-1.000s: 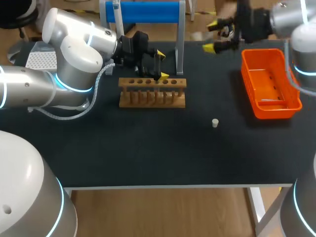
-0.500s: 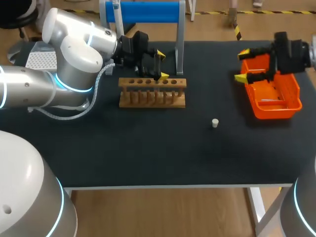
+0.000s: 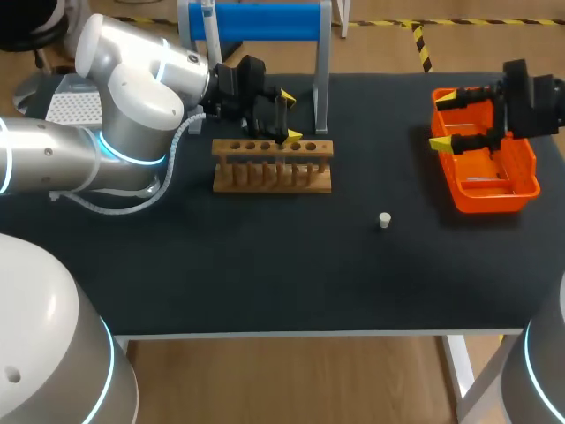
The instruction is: Invert the test tube, pick up the pipette, mount the tip to pipette, aspirate from beaker and dispense into the tube, eject the tip, return the pipette, and cap with the stopper.
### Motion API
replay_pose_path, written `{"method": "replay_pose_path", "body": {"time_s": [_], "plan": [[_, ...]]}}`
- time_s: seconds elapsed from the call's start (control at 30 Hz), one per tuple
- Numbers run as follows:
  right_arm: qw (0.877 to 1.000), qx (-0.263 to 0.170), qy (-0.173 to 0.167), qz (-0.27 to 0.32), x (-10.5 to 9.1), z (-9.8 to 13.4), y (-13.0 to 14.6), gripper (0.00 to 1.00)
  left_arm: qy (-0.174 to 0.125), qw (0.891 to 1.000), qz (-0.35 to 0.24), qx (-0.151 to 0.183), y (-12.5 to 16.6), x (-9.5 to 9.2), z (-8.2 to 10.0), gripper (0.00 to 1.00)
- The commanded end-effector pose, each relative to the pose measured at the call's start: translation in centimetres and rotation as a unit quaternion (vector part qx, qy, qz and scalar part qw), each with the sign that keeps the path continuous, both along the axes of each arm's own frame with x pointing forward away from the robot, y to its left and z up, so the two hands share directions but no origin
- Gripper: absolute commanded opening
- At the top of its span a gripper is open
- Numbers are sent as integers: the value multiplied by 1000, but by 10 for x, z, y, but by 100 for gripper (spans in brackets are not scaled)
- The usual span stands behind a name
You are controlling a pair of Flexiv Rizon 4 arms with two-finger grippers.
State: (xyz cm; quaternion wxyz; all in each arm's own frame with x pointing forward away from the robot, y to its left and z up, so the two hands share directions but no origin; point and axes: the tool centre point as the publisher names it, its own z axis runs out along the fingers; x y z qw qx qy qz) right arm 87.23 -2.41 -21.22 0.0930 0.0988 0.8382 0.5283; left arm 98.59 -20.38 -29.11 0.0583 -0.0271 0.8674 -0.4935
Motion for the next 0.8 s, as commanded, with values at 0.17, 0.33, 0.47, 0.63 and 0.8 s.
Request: {"method": "replay_pose_path", "body": {"time_s": [0.17,0.33,0.47,0.63,0.8], "plan": [[1000,-1,0,0,-1,0,-1,100,0,1000,0,0,0,0,0,100],[1000,-1,0,0,-1,0,-1,100,0,1000,0,0,0,0,0,100],[999,-30,-18,-30,-19,-15,-3,100,0,1000,0,0,0,0,0,100],[997,-50,-30,-55,-35,-29,-4,100,0,1000,0,0,0,0,0,100],[995,-65,-28,-66,-44,-48,-5,100,0,1000,0,0,0,0,0,100]]}}
